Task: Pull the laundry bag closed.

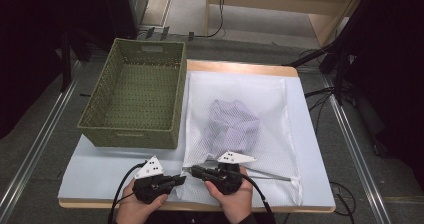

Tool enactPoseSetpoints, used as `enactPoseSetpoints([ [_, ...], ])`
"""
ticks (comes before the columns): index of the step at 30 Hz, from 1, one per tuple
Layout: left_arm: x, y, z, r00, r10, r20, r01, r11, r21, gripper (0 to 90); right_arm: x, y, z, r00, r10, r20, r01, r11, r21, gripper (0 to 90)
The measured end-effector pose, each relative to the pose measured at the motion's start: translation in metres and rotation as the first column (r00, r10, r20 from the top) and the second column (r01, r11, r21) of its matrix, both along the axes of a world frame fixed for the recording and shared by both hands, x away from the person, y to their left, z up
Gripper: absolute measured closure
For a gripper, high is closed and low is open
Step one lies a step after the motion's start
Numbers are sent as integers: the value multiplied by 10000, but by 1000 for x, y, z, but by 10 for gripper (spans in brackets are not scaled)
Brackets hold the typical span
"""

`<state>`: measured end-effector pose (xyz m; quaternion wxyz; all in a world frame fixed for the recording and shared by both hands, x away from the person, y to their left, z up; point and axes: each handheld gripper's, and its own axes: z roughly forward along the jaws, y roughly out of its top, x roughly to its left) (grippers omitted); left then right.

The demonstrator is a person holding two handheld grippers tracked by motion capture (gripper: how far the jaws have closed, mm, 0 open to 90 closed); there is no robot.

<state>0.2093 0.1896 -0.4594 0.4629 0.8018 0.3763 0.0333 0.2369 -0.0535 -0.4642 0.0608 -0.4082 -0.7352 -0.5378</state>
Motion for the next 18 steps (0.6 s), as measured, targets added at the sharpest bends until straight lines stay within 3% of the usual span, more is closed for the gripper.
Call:
enactPoseSetpoints([
  [5,2,3,-2,9989,-26,-461,5,9990,-453,895,-2,-2,-1,10000,14,24,-14,10000,40,881],
  [8,4,5,-1,9983,130,-573,-167,9977,-657,769,-2,-2,0,9998,106,184,-107,9999,55,881],
  [11,5,5,0,9979,146,-624,-203,9955,-924,714,-2,-1,-1,9997,139,185,-139,9999,29,881],
  [18,8,4,0,9970,152,-764,-230,9944,-1034,787,-3,1,-1,9995,190,244,-189,9998,-43,881],
])
